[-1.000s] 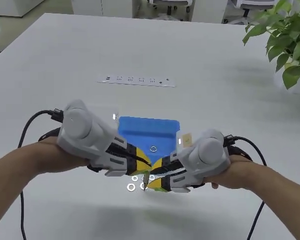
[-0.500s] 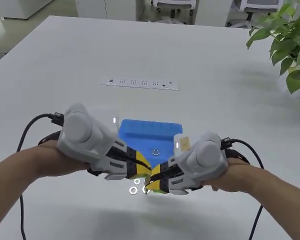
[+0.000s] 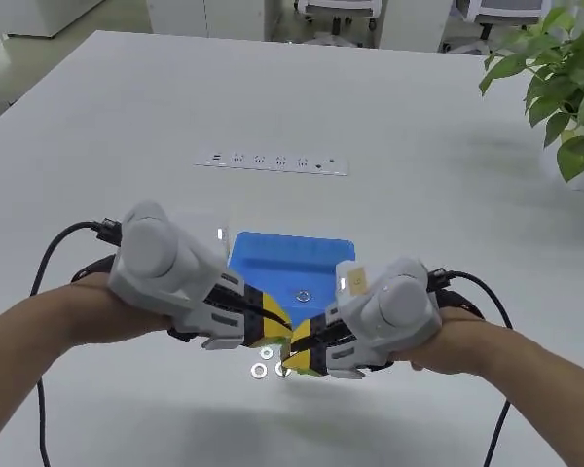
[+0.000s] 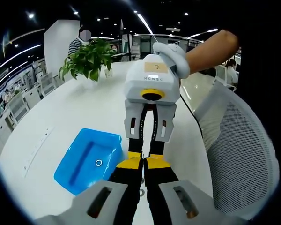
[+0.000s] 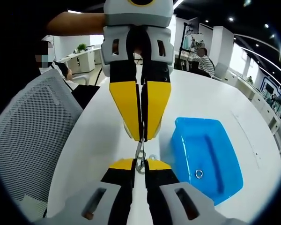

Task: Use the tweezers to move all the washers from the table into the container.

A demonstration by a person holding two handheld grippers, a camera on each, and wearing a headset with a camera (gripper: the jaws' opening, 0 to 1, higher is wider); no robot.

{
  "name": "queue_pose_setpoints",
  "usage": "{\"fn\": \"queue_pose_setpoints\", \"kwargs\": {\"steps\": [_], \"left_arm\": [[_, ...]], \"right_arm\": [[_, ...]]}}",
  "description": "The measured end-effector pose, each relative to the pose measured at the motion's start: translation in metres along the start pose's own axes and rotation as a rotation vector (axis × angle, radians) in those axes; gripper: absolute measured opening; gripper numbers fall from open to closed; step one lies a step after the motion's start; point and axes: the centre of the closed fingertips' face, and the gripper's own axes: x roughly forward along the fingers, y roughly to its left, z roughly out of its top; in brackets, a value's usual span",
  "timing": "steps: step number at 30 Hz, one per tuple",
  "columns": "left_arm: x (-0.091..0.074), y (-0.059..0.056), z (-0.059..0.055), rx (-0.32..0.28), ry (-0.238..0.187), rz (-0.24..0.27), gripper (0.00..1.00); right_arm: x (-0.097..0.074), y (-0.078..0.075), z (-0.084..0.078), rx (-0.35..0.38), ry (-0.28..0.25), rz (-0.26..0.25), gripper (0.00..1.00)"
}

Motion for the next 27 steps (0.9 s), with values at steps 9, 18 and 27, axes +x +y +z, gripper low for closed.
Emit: {"fn": "queue_pose_setpoints", "kwargs": {"steps": [9,18,27], "left_arm": [[0.000,0.001,-0.001,-0.005,-0.004,0.005,0.05],[0.000,0.001,-0.002,-0.002,-0.002,0.003,0.05],[0.002,-0.002,0.000,0.005,0.002,-0.004,0.05]], "right_arm": [[0.001,0.001,-0.002,-0.007,0.012,-0.006,0.13],[0.004,-0.001,-0.002,-0.022,0.014,-0.013,0.14],[0.012,0.005,-0.002,-0.087,0.048,0.020,0.13]]}}
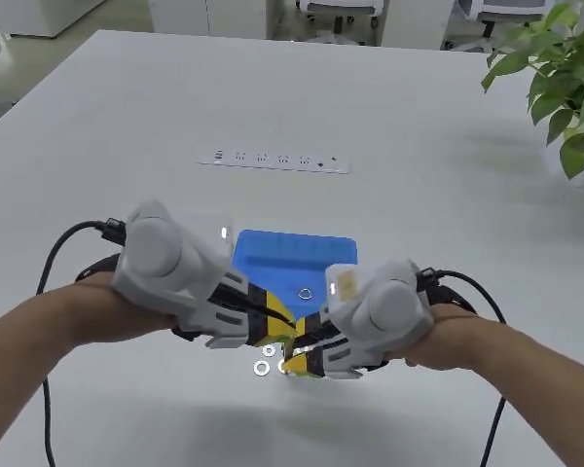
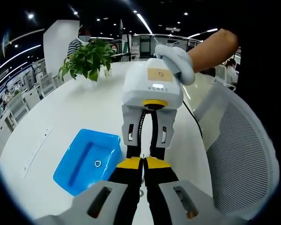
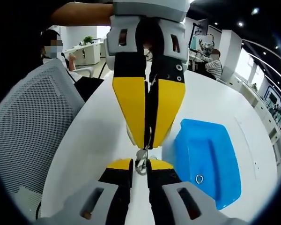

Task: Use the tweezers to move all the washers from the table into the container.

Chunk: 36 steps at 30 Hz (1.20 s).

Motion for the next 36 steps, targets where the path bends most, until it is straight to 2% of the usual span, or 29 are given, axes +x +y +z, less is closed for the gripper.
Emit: {"fn": "queue_pose_setpoints", "kwargs": {"steps": [5,24,31,36], "left_arm": [[0.0002,-0.0029,0.0010,0.001,-0.001,-0.004,0.05],[0.0008,-0.0042,0.0018,-0.020,-0.003,0.005,0.06],[-0.0019,-0.0064,-0.0011,-0.029,-0.001,0.007,0.11],[-0.0053,-0.0067,-0.0027,-0.039,-0.011,0.012,0.20]], "right_arm": [[-0.0012,-0.0005,-0.0014,-0.027,0.013,0.004,0.10],[-0.0026,-0.0010,-0.0016,0.024,0.013,0.000,0.09],[-0.0040,-0.0019,0.0001,0.029,0.009,-0.004,0.09],[-0.0061,-0.0026,0.0023,0.027,0.010,-0.006,0.09]]}}
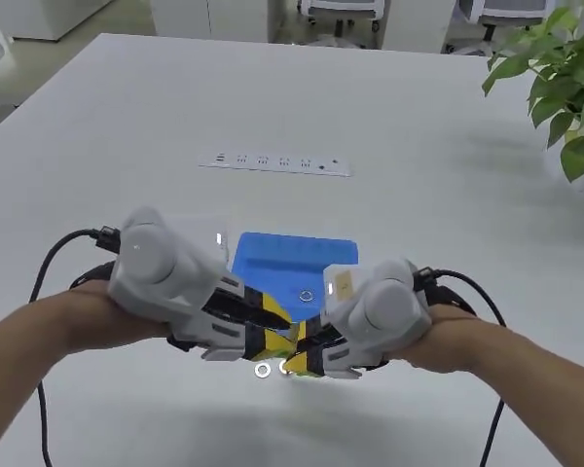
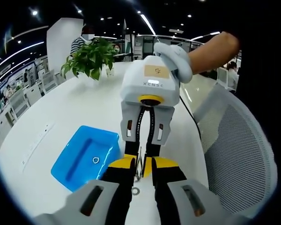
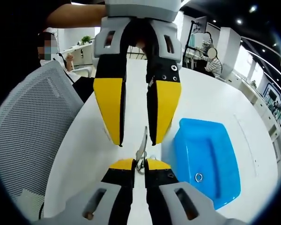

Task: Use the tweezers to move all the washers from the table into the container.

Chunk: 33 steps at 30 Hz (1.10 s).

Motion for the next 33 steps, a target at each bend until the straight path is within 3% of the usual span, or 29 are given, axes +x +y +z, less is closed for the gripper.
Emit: {"fn": "queue_pose_setpoints", "kwargs": {"steps": [11,16,24,33], "left_arm": [[-0.008,-0.004,-0.005,-0.056,-0.036,0.024,0.43],[-0.013,-0.002,-0.002,-0.053,-0.069,0.083,0.64],[-0.024,0.002,-0.003,-0.102,-0.103,0.115,0.69],[-0.032,0.005,0.000,-0.134,-0.137,0.145,0.77]], "right_arm": [[-0.010,-0.002,0.007,-0.014,-0.003,-0.004,0.09],[-0.015,-0.002,0.013,-0.010,-0.014,0.003,0.09],[-0.021,-0.002,0.020,-0.030,-0.011,0.017,0.09],[-0.030,-0.015,0.032,-0.039,-0.021,0.011,0.09]]}}
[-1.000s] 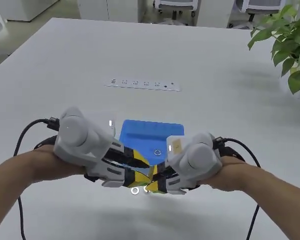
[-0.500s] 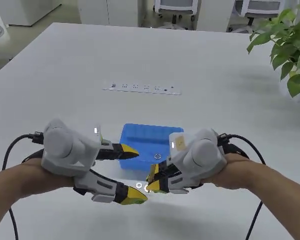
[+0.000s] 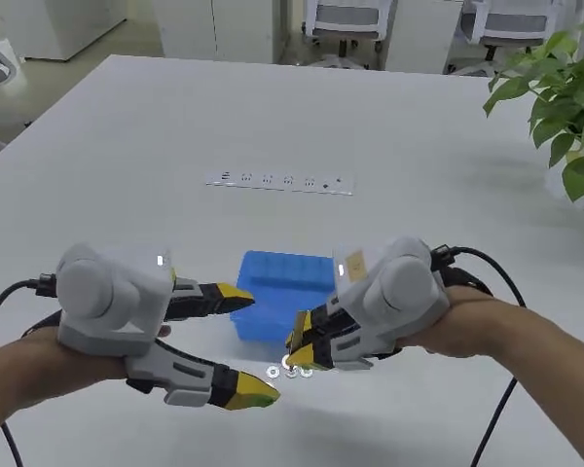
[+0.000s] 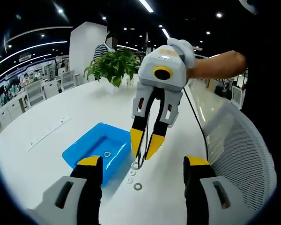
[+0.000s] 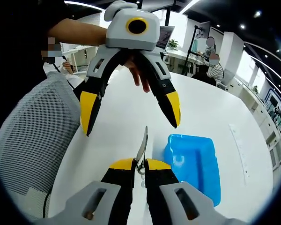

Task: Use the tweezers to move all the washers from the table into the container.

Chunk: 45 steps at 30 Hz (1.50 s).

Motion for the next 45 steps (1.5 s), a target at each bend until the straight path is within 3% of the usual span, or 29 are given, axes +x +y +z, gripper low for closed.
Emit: {"fn": "queue_pose_setpoints", "kwargs": {"steps": [20,28,35,36,37,38,45], "left_arm": [[-0.012,0.016,0.001,-0.036,-0.030,0.064,0.89],[-0.014,0.021,0.000,-0.041,-0.036,0.064,0.91],[-0.017,0.028,0.001,-0.034,-0.043,0.079,0.92],[-0.017,0.029,0.001,-0.030,-0.041,0.081,0.92],[-0.017,0.030,0.000,-0.033,-0.039,0.081,0.92],[-0.017,0.031,0.000,-0.035,-0.039,0.080,0.92],[-0.017,0.036,-0.002,-0.033,-0.033,0.082,0.90]], "right_arm": [[-0.004,-0.031,0.018,-0.017,-0.022,-0.008,0.09],[0.001,-0.048,0.014,-0.043,-0.012,-0.022,0.09],[0.009,-0.059,0.001,-0.064,0.009,-0.028,0.09],[0.009,-0.060,0.005,-0.059,-0.020,-0.024,0.09],[0.010,-0.063,0.001,-0.057,-0.001,-0.031,0.09],[0.011,-0.064,-0.003,-0.079,0.021,-0.027,0.09],[0.017,-0.066,-0.007,-0.061,0.018,-0.015,0.09]]}}
